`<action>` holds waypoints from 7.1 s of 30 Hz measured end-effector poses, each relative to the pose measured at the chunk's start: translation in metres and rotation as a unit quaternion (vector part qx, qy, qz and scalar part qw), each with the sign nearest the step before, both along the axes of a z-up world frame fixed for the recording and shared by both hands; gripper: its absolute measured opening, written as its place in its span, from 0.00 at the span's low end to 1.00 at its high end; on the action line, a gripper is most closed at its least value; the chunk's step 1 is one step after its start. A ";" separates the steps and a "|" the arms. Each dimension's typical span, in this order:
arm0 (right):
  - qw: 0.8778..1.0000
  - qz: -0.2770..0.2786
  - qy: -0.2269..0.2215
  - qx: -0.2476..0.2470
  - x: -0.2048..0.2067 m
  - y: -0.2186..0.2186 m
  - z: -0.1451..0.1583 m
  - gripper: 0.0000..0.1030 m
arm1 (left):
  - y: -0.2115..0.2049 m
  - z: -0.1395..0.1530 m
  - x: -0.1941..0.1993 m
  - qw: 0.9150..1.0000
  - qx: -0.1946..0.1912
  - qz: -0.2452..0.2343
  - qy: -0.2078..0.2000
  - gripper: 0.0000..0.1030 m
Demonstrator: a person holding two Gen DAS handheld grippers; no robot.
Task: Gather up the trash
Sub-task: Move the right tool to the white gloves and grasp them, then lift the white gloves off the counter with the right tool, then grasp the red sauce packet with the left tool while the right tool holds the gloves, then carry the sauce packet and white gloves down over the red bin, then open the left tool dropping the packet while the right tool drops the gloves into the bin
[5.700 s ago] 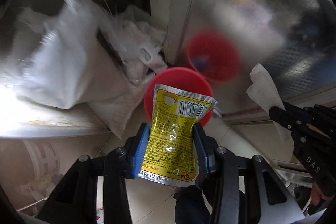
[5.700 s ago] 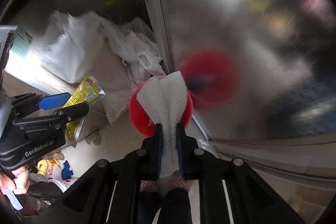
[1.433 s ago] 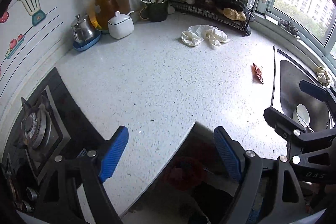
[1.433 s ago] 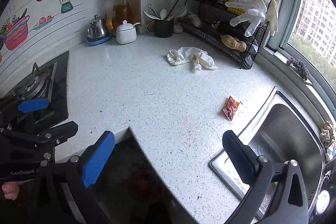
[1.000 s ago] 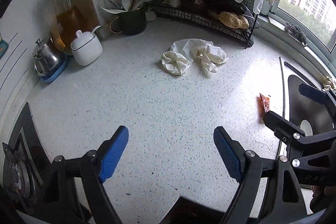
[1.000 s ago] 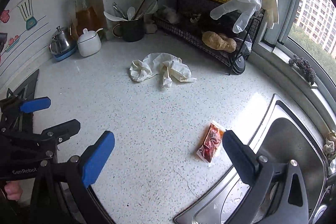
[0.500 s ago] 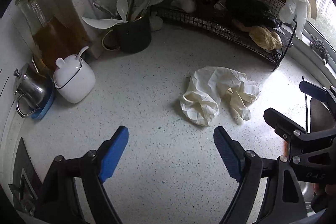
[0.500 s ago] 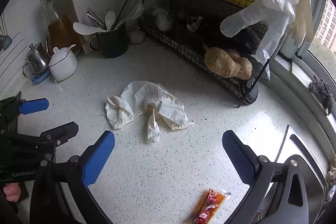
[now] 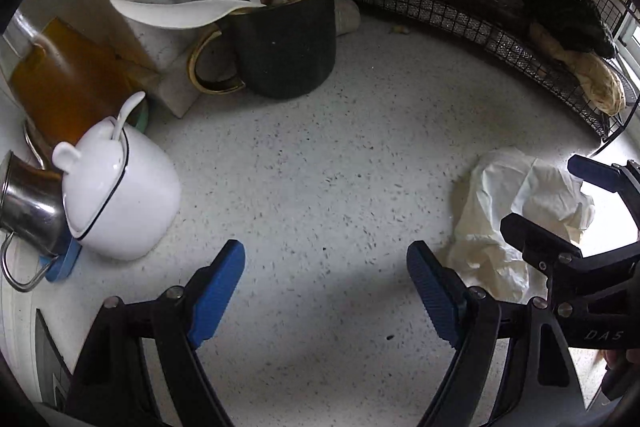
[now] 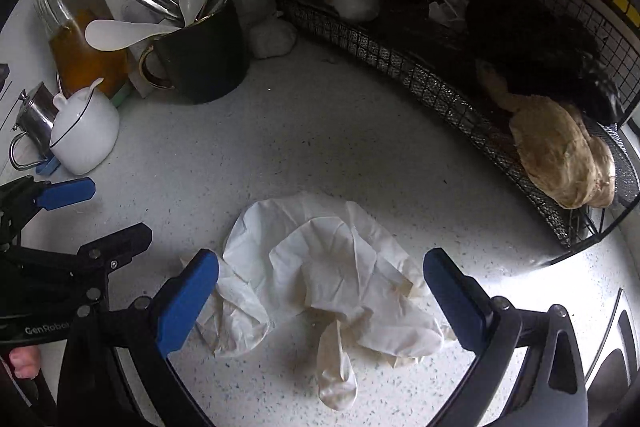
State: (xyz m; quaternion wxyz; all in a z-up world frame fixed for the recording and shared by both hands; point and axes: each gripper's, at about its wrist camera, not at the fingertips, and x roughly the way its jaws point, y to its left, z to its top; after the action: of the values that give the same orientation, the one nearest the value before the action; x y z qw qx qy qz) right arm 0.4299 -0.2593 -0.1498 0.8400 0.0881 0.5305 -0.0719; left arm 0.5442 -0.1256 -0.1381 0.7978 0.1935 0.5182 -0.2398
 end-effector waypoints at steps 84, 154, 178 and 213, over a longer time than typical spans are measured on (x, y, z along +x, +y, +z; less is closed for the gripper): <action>0.971 -0.236 0.018 0.043 -0.311 -0.123 0.019 0.07 | -0.199 -0.021 -0.261 0.964 0.017 -0.258 0.062 0.65; 0.983 0.174 0.029 0.051 -0.409 0.195 -0.064 0.07 | 0.226 -0.079 -0.497 0.984 -0.063 0.163 0.045 0.05; 0.985 0.139 0.079 0.061 -0.359 0.198 -0.353 0.07 | 0.200 -0.363 -0.440 0.980 -0.093 0.132 0.115 0.05; 0.985 0.138 0.094 0.039 -0.353 0.177 -0.421 0.07 | 0.183 -0.449 -0.418 0.987 -0.053 0.113 0.100 0.80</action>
State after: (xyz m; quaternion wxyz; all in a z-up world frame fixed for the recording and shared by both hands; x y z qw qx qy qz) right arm 0.0773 -0.0825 -0.5708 0.7840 0.0399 0.6169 0.0571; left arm 0.1265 0.0573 -0.5866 0.7732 0.0666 0.6002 -0.1936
